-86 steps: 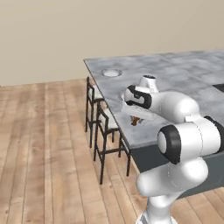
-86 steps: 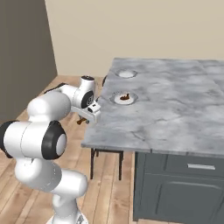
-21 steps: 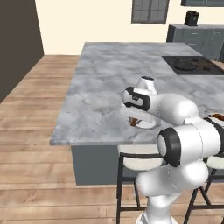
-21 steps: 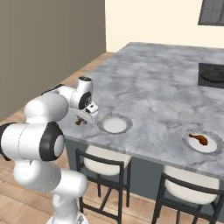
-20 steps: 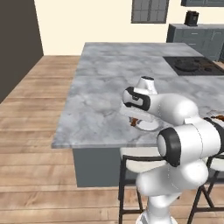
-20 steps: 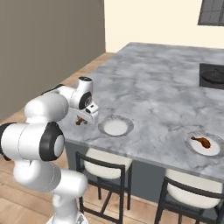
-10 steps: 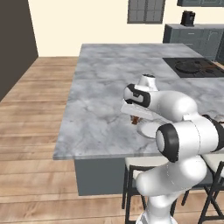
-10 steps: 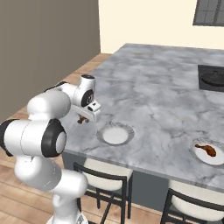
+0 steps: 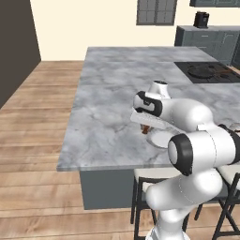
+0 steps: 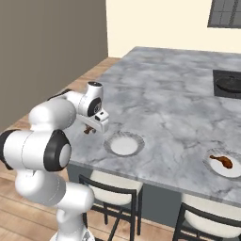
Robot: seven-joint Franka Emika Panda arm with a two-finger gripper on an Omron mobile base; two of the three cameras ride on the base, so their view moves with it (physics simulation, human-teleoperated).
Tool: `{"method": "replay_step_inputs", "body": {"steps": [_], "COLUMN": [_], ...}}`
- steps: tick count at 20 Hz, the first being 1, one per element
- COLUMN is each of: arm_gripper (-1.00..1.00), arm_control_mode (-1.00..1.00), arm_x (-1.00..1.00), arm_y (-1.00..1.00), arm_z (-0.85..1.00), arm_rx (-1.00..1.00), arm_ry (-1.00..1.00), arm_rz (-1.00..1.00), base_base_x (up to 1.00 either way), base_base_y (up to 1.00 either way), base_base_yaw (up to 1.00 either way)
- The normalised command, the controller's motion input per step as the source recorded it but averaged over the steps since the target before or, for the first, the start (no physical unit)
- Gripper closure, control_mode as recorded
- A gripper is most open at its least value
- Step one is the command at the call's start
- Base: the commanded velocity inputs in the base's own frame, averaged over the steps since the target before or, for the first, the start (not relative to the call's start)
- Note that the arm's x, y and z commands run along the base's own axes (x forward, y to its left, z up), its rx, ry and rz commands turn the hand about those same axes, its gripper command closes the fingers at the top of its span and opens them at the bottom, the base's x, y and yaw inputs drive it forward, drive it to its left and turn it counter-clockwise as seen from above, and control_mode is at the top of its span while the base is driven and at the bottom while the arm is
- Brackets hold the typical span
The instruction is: Take the chicken drumsticks from the pan and place one on each plate on the dining counter.
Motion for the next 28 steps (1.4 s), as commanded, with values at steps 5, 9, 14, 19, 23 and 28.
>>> {"method": "replay_step_inputs", "body": {"steps": [5, 9, 14, 19, 23, 28], "arm_gripper": [1.0, 1.0, 1.0, 1.0, 1.0, 1.0], "arm_control_mode": [-1.0, -1.0, -1.0, -1.0, -1.0, -1.0], "arm_x": [0.0, 0.0, 0.18, 0.55, 0.48, 0.07], "arm_y": [0.0, 0.0, -0.24, -0.92, -0.83, -0.56], "arm_z": [0.0, -0.01, -0.13, -0.38, -0.38, -0.46], "arm_rx": [0.0, 0.0, 0.0, -0.08, -0.09, -0.06], "arm_ry": [0.0, 0.0, 0.0, 0.09, 0.09, 0.02], "arm_rz": [0.0, 0.0, 0.0, 0.0, 0.0, -0.07], "base_base_x": [0.0, 0.0, 0.0, 0.0, 0.0, 0.0], "base_base_y": [0.0, 0.0, 0.0, 0.0, 0.0, 0.0], "base_base_yaw": [0.0, 0.0, 0.0, 0.0, 0.0, 0.0]}}
